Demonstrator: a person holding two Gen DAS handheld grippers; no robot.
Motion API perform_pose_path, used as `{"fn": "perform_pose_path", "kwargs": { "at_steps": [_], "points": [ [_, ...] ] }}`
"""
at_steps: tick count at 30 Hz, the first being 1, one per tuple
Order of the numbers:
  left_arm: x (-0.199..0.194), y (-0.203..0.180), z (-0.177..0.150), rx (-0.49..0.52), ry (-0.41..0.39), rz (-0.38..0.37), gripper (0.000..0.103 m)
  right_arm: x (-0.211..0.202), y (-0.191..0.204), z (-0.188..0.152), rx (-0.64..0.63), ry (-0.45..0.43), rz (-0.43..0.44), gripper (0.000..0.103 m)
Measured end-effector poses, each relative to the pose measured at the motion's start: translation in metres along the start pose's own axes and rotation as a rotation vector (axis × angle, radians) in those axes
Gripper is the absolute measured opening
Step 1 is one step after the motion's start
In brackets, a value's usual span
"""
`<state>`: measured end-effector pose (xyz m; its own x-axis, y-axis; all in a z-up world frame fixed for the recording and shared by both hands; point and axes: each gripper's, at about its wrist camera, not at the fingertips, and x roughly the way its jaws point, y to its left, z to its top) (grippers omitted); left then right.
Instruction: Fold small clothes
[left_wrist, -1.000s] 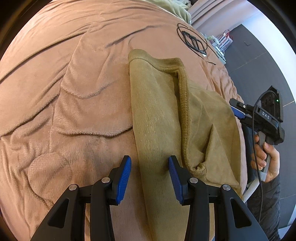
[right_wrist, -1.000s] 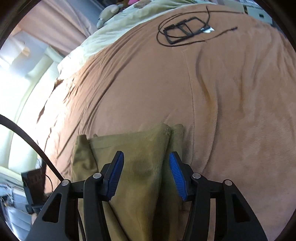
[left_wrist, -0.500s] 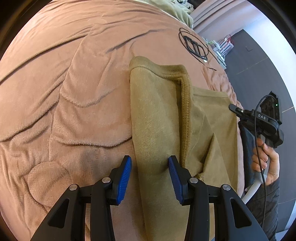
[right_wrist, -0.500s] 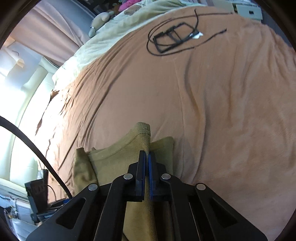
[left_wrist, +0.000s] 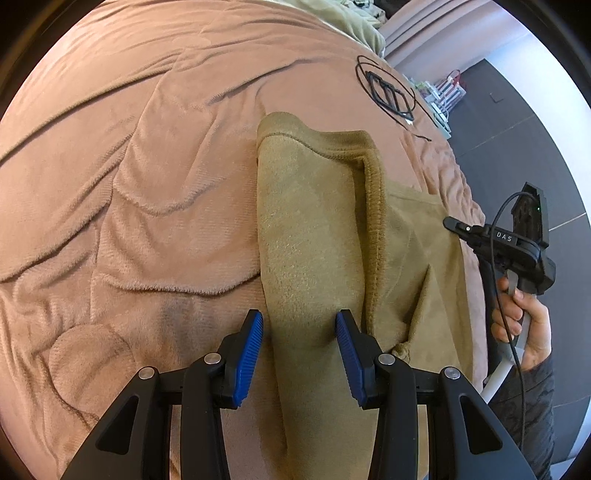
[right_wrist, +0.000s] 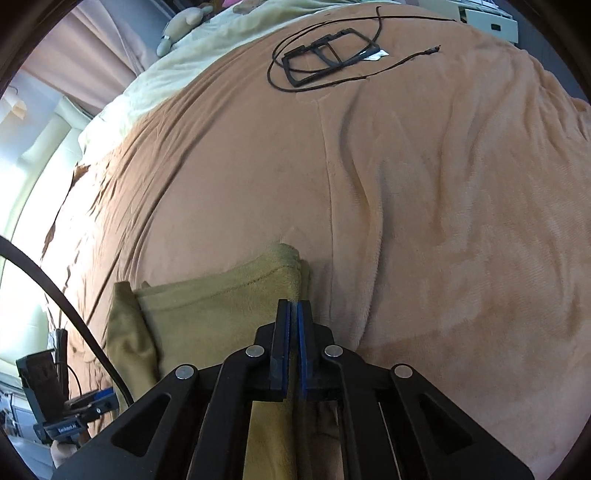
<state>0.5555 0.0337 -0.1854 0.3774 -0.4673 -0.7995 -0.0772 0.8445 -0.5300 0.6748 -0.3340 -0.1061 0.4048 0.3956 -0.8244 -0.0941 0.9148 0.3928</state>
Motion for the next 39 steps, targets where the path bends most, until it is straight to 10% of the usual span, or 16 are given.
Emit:
{"fn": "perform_pose_path", "kwargs": {
  "at_steps": [5, 33, 39],
  "points": [
    [-0.006, 0.001, -0.001, -0.01, -0.009, -0.004, 0.044, -0.028, 0.017, -0.006, -0.08, -0.058, -0.032, 0.06],
    [-0.015, 0.0, -0.038, -0.041, 0.004, -0.013, 0.044, -0.054, 0.142, -0.127, -0.667, -0.01, -0.093, 0.059],
    [-0.018, 0.003, -0.045, -0.048, 0.006, -0.017, 0.044, -0.043, 0.156, -0.135, -0.718, 0.034, -0.089, 0.042]
  ]
}}
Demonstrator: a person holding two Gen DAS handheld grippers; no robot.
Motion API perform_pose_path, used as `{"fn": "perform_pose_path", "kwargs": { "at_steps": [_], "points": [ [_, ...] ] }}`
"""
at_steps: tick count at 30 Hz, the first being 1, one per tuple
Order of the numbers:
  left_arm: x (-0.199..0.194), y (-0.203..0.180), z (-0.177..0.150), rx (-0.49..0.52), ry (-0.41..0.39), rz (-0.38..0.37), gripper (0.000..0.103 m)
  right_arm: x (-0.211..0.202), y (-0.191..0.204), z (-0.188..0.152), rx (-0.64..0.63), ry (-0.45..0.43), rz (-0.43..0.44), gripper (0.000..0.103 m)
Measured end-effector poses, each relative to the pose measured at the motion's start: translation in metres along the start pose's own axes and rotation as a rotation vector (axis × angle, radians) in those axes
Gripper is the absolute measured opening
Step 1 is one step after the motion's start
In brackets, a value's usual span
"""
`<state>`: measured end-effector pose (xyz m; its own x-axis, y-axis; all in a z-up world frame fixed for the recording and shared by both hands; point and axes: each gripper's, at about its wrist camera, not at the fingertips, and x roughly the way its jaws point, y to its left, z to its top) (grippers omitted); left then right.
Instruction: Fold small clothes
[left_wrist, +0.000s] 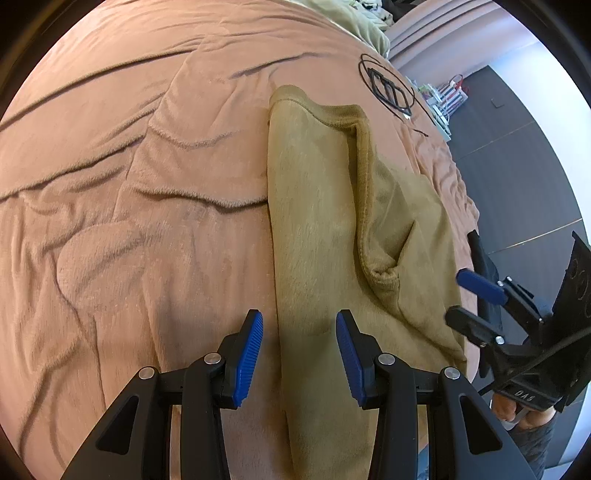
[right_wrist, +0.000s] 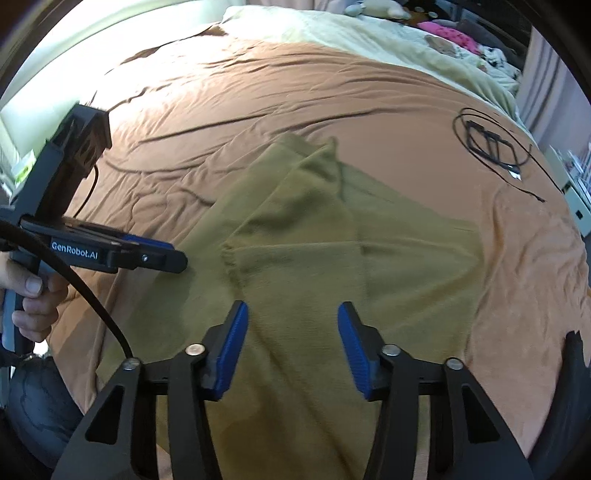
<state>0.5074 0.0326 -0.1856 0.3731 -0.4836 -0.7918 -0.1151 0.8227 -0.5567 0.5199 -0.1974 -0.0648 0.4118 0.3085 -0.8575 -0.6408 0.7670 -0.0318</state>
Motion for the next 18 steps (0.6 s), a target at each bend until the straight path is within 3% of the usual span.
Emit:
{"fn": "perform_pose_path", "kwargs": {
  "at_steps": [3, 13, 15, 18],
  "points": [
    [-0.001, 0.004, -0.003, -0.018, -0.001, -0.004, 0.043, 0.01, 0.008, 0.003, -0.018, 0.027, 0.023, 0.034],
    [0.006, 0.013, -0.009, -0.074, 0.024, -0.056, 0.02, 0.05, 0.028, 0.01, -0.053, 0.087, 0.006, 0.034],
    [0.007, 0.012, -0.009, -0.077, 0.026, -0.062, 0.02, 0.054, 0.024, 0.012, -0.036, 0.087, -0.012, 0.014],
    [0.007, 0.01, -0.01, -0.074, 0.026, -0.06, 0.02, 0.048, 0.016, 0.016, 0.002, 0.073, 0.023, 0.002]
  ]
}}
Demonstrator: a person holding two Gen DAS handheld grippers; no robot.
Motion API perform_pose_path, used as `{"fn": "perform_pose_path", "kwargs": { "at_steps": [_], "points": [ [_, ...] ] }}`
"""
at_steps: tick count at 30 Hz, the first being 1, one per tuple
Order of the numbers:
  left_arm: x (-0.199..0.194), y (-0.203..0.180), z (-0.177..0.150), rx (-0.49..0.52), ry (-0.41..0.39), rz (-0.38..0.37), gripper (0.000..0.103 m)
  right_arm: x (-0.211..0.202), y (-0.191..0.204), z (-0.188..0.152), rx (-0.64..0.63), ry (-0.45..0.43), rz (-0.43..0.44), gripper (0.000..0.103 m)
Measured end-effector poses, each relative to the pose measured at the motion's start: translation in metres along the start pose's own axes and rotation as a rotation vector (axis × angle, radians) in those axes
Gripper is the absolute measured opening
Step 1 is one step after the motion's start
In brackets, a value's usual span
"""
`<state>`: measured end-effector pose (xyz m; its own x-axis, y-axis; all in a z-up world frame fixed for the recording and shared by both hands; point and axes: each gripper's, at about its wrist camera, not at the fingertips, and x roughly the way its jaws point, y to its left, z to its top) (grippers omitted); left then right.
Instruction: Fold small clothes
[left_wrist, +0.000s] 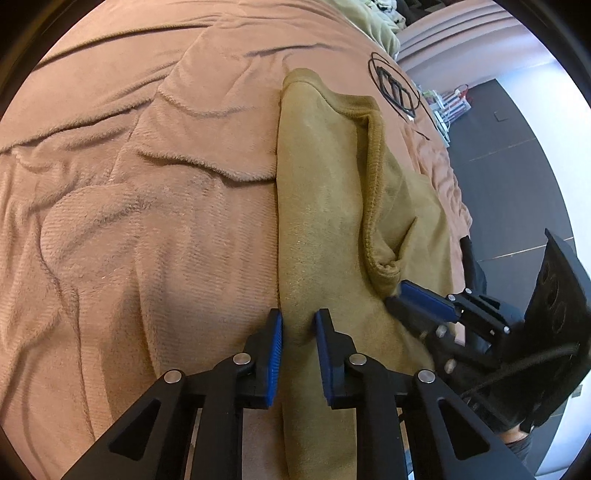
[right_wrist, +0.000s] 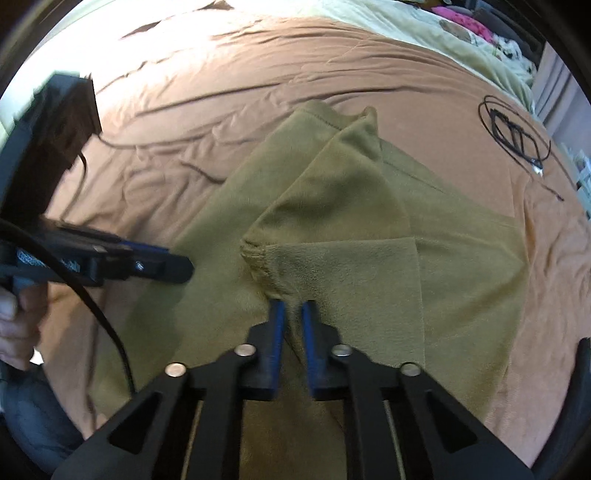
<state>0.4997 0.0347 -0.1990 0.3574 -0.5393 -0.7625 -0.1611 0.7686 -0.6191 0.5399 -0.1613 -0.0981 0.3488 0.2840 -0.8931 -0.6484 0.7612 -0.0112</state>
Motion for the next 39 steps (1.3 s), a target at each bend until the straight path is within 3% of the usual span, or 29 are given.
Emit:
{"fn": "perform_pose_path", "kwargs": {
  "at_steps": [9, 15, 22, 26, 28, 30, 31, 39],
  "points": [
    [-0.002, -0.009, 0.004, 0.033, -0.02, 0.032, 0.02, -0.047, -0.031, 0.001, 0.071, -0.1, 0.02, 0.0],
    [-0.004, -0.012, 0.009, 0.036, -0.028, 0.041, 0.02, -0.075, -0.073, -0.004, 0.179, -0.166, 0.033, 0.0],
    [-0.009, -0.009, 0.01, 0.032, -0.036, 0.045, 0.02, -0.078, -0.112, -0.021, 0.326, -0.196, 0.037, 0.0],
    [-0.01, -0.008, 0.011, 0.03, -0.036, 0.048, 0.02, -0.065, -0.14, -0.029, 0.492, -0.17, 0.047, 0.001],
    [-0.012, -0.007, 0.012, 0.029, -0.038, 0.052, 0.02, -0.059, -0.152, -0.037, 0.56, -0.172, 0.109, 0.007],
    [-0.012, -0.006, 0.013, 0.027, -0.039, 0.056, 0.02, -0.056, -0.157, -0.043, 0.593, -0.187, 0.138, 0.039],
    [-0.012, -0.006, 0.014, 0.028, -0.04, 0.058, 0.02, -0.055, -0.157, -0.046, 0.602, -0.194, 0.148, 0.045],
    [-0.009, -0.006, 0.025, 0.032, -0.039, 0.068, 0.02, -0.036, -0.177, -0.052, 0.649, -0.219, 0.26, 0.049]
  ]
}}
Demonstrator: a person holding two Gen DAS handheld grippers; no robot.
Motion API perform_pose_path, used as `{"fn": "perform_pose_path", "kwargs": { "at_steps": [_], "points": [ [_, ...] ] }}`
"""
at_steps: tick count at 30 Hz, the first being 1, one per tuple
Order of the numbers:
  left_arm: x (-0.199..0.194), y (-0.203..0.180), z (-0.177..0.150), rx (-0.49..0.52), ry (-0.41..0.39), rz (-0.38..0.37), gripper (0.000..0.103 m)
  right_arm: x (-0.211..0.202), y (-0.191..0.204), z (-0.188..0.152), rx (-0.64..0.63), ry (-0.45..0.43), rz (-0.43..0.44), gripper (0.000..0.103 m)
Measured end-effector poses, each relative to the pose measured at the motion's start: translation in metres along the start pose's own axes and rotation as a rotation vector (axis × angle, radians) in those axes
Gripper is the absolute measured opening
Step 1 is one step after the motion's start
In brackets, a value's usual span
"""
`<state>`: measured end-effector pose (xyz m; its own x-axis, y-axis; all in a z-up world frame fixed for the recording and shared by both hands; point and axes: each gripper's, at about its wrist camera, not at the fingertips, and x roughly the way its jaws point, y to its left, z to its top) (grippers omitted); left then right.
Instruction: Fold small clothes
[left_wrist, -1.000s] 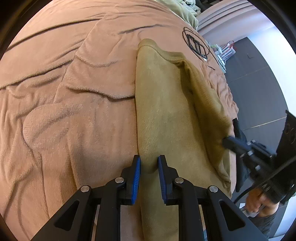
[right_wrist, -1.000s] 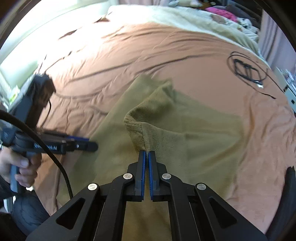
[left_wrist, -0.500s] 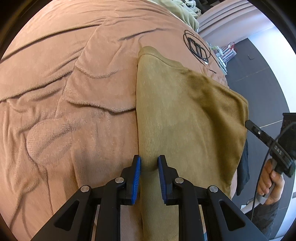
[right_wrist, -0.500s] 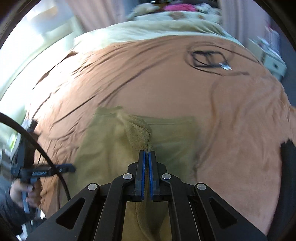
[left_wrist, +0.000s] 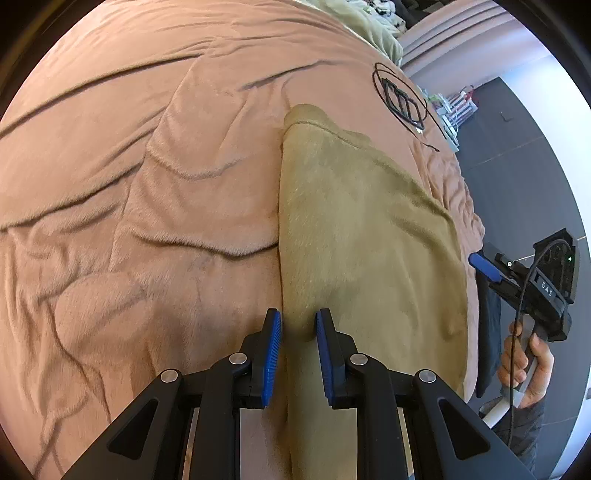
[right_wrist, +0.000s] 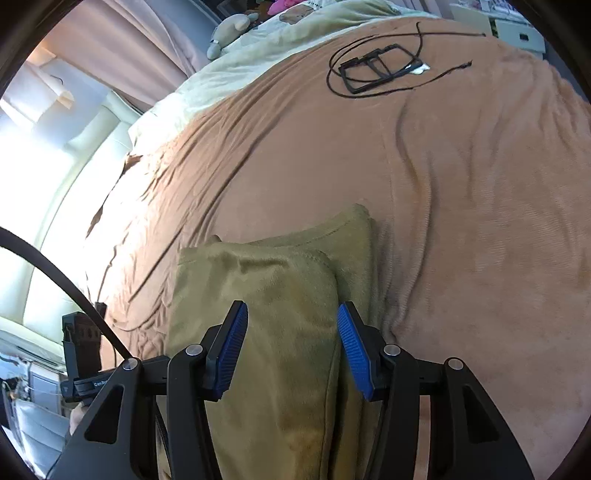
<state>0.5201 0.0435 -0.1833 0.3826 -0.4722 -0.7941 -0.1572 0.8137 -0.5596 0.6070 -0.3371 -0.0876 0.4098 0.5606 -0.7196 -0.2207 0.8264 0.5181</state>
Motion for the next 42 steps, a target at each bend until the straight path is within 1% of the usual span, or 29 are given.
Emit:
{"fn": "perform_pose_path", "kwargs": {
  "at_steps": [2, 5, 7, 10, 11, 12, 13, 14, 19, 21, 23, 25, 27, 29, 30, 31, 32, 33, 34, 35, 38, 42],
  "points": [
    [0.001, -0.002, 0.003, 0.006, -0.002, -0.001, 0.02, 0.006, -0.007, 0.006, 0.0, 0.003, 0.001, 0.049],
    [0.003, -0.004, 0.008, 0.018, -0.007, 0.005, 0.02, 0.016, -0.011, 0.009, 0.005, 0.018, -0.03, 0.049],
    [0.004, -0.003, 0.012, 0.017, -0.009, 0.008, 0.02, 0.023, -0.012, 0.011, 0.008, 0.03, -0.035, 0.046],
    [0.01, -0.002, 0.018, 0.014, -0.007, 0.011, 0.02, 0.033, -0.01, 0.014, 0.009, 0.051, -0.026, 0.036],
    [0.012, -0.001, 0.02, 0.013, -0.007, 0.013, 0.021, 0.035, -0.008, 0.015, 0.003, 0.057, -0.031, 0.029],
    [0.013, 0.0, 0.022, 0.011, -0.007, 0.015, 0.02, 0.037, -0.008, 0.018, -0.002, 0.06, -0.037, 0.019],
    [0.015, 0.0, 0.023, 0.007, -0.007, 0.016, 0.02, 0.036, -0.009, 0.02, -0.004, 0.059, -0.045, 0.013],
    [0.016, 0.0, 0.025, 0.004, -0.008, 0.016, 0.02, 0.034, -0.01, 0.022, -0.002, 0.048, -0.06, 0.004],
    [0.016, -0.007, 0.033, 0.02, -0.009, 0.025, 0.021, 0.013, -0.011, 0.019, -0.006, -0.011, -0.07, 0.002],
    [0.016, -0.008, 0.034, 0.027, -0.007, 0.023, 0.022, 0.006, -0.012, 0.015, -0.004, -0.032, -0.086, 0.002],
    [0.017, -0.012, 0.036, 0.035, -0.008, 0.024, 0.024, 0.005, -0.015, 0.011, 0.003, -0.037, -0.109, 0.002],
    [0.018, -0.015, 0.037, 0.04, -0.008, 0.026, 0.025, 0.01, -0.017, 0.008, -0.006, -0.024, -0.132, 0.002],
    [0.018, -0.019, 0.039, 0.044, -0.007, 0.031, 0.025, 0.016, -0.017, 0.006, -0.011, 0.008, -0.151, 0.003],
    [0.017, -0.021, 0.04, 0.051, -0.005, 0.035, 0.026, 0.013, -0.015, 0.007, -0.002, 0.016, -0.148, 0.006],
    [0.015, -0.021, 0.041, 0.054, -0.004, 0.038, 0.027, 0.011, -0.013, 0.008, -0.005, 0.013, -0.151, 0.009],
    [0.012, -0.021, 0.041, 0.054, -0.009, 0.044, 0.031, 0.007, -0.012, 0.008, -0.011, 0.008, -0.157, 0.011],
    [0.009, -0.021, 0.042, 0.054, -0.014, 0.047, 0.039, 0.001, -0.009, 0.008, -0.024, 0.002, -0.164, 0.021],
    [0.005, -0.02, 0.043, 0.054, -0.025, 0.047, 0.043, -0.002, -0.008, 0.008, -0.03, -0.003, -0.165, 0.039],
    [0.001, -0.02, 0.044, 0.056, -0.039, 0.042, 0.047, -0.006, -0.006, 0.008, -0.036, -0.011, -0.166, 0.05],
    [-0.001, -0.02, 0.046, 0.058, -0.05, 0.043, 0.048, -0.009, -0.007, 0.006, -0.041, -0.021, -0.166, 0.061],
    [-0.001, -0.02, 0.054, 0.059, -0.067, 0.061, 0.048, -0.009, -0.008, 0.004, -0.048, -0.011, -0.165, 0.061],
    [0.01, -0.022, 0.07, 0.063, -0.08, 0.089, 0.048, -0.003, -0.01, 0.001, -0.052, 0.015, -0.173, 0.061]
  ]
}}
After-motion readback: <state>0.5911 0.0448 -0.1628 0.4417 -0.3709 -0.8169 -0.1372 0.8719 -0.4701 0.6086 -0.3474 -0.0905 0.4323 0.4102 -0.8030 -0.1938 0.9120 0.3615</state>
